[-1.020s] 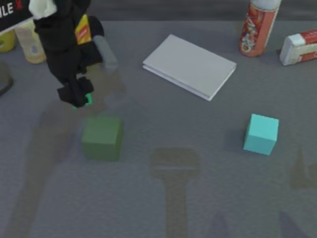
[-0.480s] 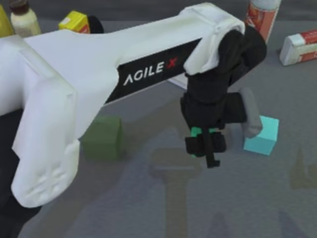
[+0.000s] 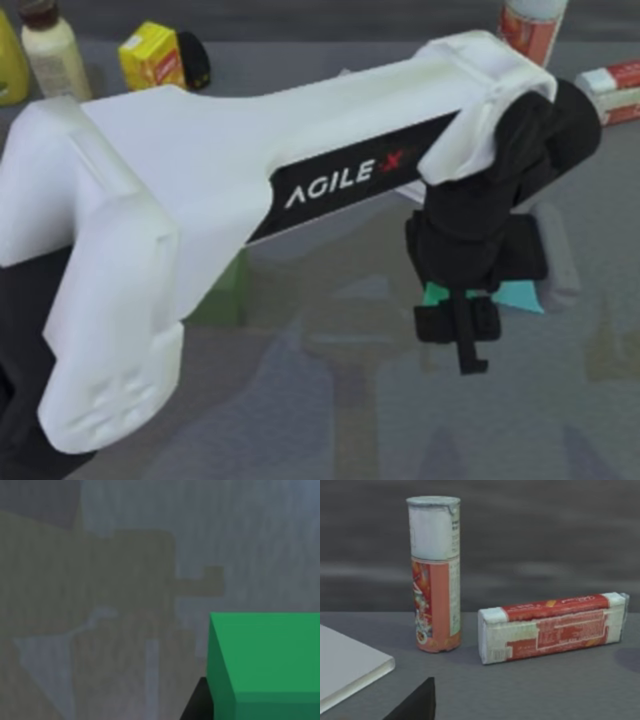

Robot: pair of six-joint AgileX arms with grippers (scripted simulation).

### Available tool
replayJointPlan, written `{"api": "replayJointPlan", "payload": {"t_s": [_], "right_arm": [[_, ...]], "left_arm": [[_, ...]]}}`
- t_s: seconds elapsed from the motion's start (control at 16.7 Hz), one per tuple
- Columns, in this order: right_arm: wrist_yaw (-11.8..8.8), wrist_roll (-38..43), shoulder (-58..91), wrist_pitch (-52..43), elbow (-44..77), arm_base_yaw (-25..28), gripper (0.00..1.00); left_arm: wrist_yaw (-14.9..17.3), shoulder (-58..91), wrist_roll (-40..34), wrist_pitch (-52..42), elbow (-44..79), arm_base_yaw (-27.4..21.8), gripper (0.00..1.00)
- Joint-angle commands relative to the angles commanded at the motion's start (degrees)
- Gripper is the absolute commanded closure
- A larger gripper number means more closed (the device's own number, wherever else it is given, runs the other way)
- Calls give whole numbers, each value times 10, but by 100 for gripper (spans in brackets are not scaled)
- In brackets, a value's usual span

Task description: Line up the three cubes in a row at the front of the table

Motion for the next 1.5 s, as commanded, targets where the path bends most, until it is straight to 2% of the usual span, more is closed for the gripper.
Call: {"api": "replayJointPlan", "payload": {"t_s": [0.18, 0.48, 0.78, 1.5], "right_arm": [[0, 0, 0, 0, 0, 0, 0], [0, 0, 0, 0, 0, 0, 0], [0, 0, 0, 0, 0, 0, 0], [0, 0, 0, 0, 0, 0, 0]], "left_arm": [[-1, 6, 0, 24, -18, -1, 100], [0, 33, -3, 119, -84, -2, 100], [0, 38, -3, 132, -95, -3, 100], [0, 38, -3, 132, -95, -3, 10]]}}
